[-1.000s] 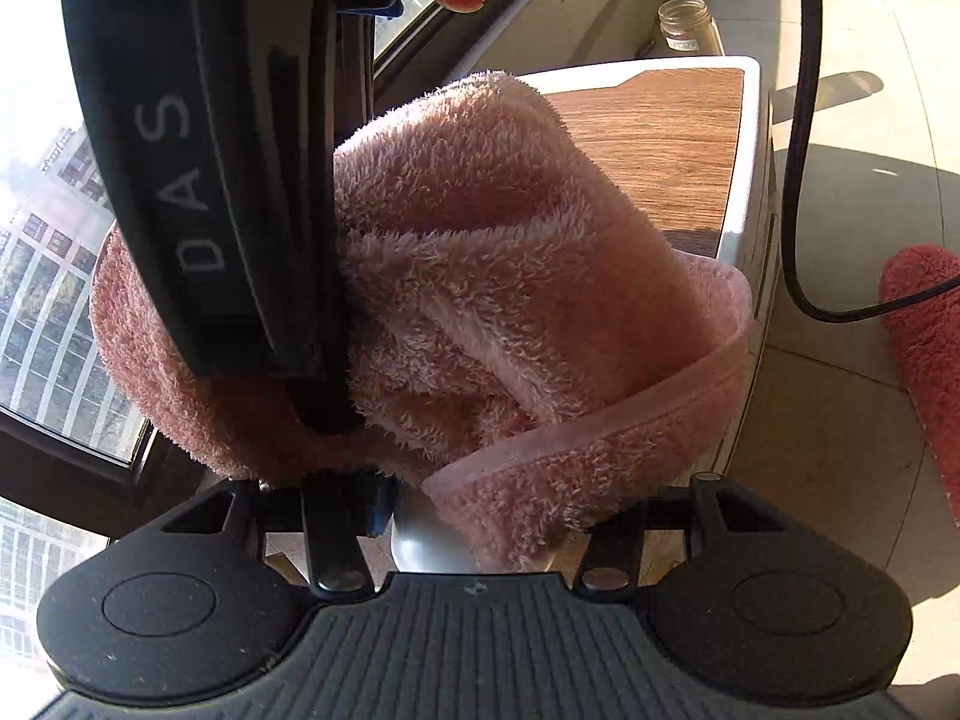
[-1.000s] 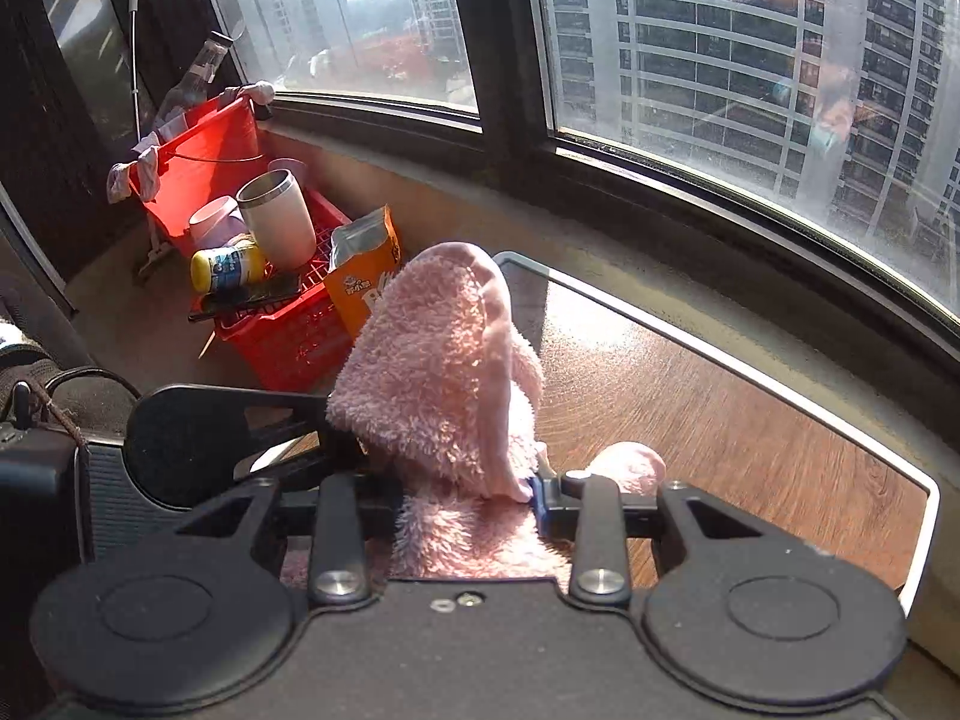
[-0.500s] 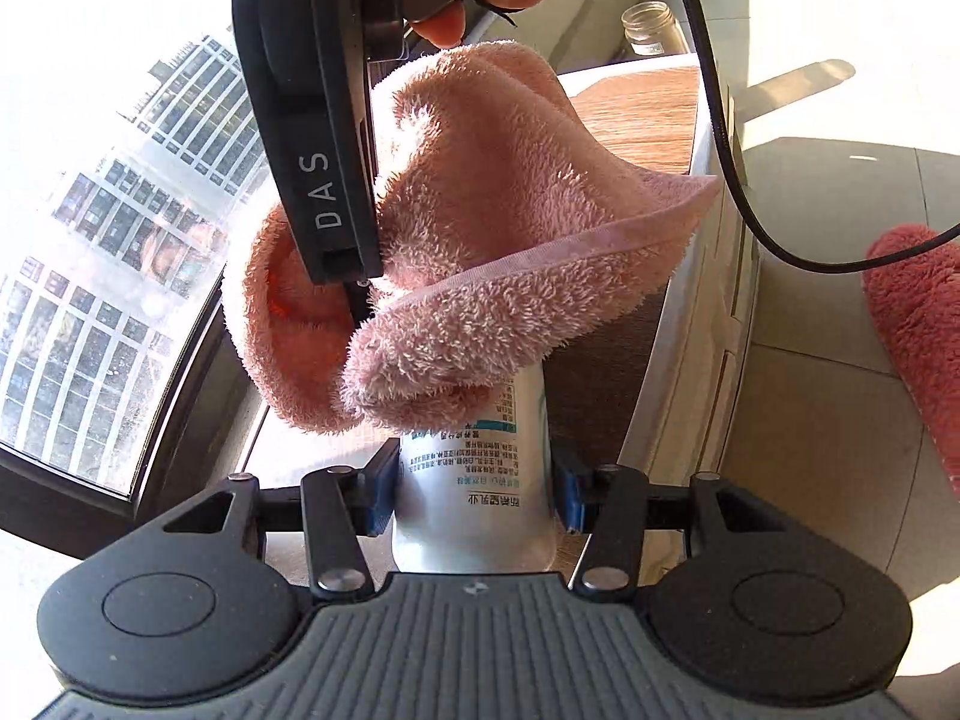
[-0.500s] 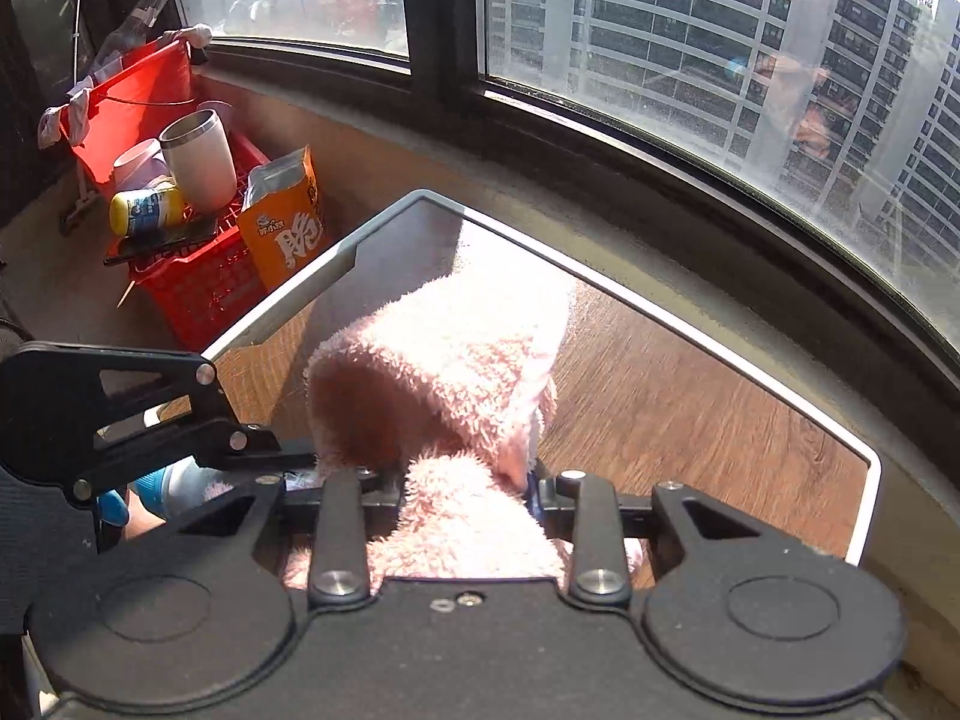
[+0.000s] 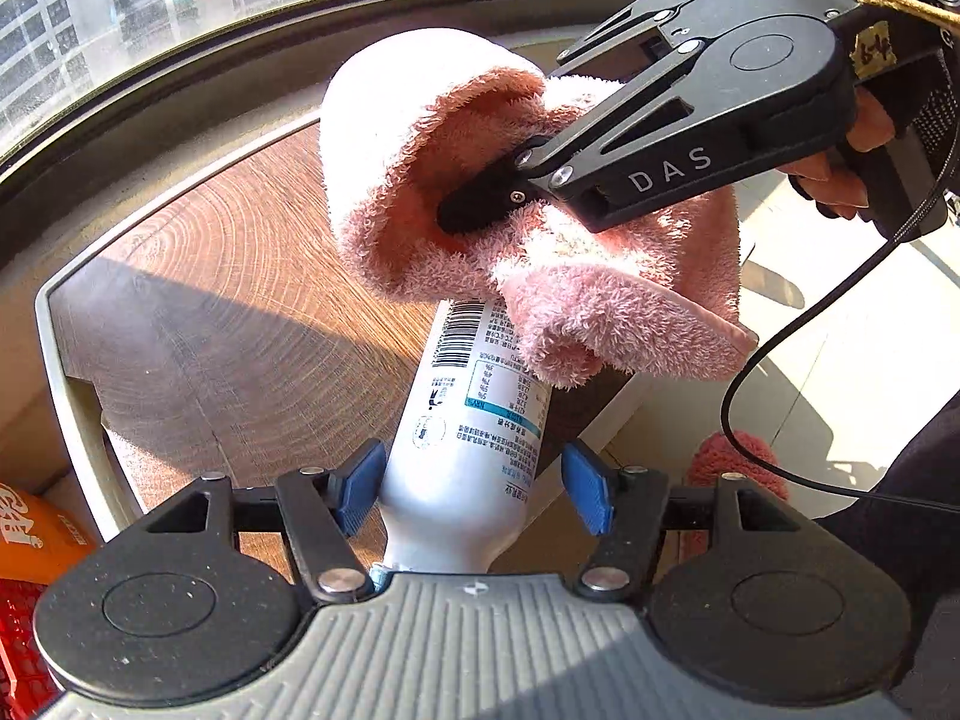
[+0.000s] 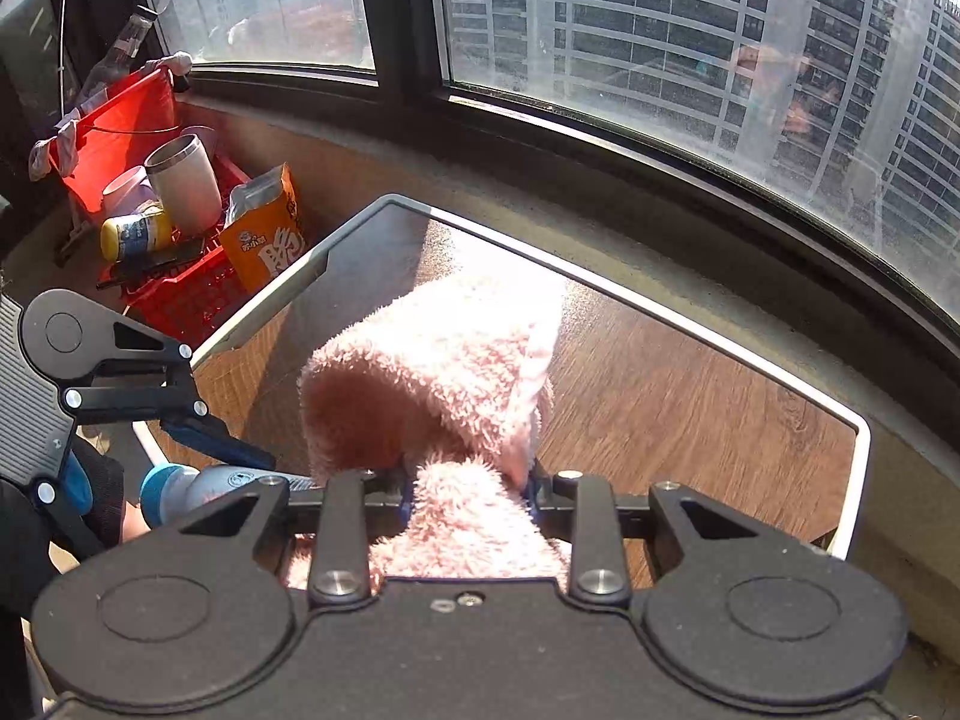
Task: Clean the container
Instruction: 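Wipe the towel along the bottle toward its cap with the right tool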
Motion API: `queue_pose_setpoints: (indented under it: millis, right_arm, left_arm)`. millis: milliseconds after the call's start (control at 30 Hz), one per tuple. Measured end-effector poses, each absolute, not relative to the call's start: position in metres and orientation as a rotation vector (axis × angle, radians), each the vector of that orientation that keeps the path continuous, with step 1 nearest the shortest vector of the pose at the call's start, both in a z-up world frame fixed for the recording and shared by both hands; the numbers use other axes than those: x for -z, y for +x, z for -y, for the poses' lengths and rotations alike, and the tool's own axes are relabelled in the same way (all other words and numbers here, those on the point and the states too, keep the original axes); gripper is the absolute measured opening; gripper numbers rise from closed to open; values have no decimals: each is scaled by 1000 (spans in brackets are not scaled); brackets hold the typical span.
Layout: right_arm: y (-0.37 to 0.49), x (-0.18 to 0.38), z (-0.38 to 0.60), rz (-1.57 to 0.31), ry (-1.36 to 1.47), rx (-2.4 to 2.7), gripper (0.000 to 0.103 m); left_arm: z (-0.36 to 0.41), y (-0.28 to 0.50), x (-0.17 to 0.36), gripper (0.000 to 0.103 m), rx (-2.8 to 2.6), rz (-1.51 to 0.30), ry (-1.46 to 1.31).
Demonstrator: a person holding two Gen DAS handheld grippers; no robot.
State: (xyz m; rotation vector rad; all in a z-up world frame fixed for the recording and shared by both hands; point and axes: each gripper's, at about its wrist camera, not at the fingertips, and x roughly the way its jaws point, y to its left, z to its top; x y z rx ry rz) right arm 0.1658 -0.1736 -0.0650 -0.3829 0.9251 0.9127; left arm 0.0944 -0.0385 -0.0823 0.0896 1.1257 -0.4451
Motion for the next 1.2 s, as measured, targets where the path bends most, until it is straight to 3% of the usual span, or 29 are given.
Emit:
queue_pose_setpoints:
  millis: [233, 367, 500, 867, 1200]
  right_arm:
    - [170, 66, 191, -942, -337, -916, 30]
    - [169, 66, 202, -947, -323, -911, 30]
    - [169, 65, 210, -951, -306, -905, 30]
    - [154, 40, 188, -870, -284, -974, 22]
    - [130, 44, 148, -874, -388, -1059, 18]
  left_arm:
    - [32, 95, 88, 64, 444, -1134, 71]
    - [38, 97, 93, 57, 437, -1128, 71]
    - [42, 91, 97, 57, 427, -1116, 94]
    - [77, 62, 96, 55, 318, -898, 532]
    - [84, 58, 103, 55, 307, -851, 647]
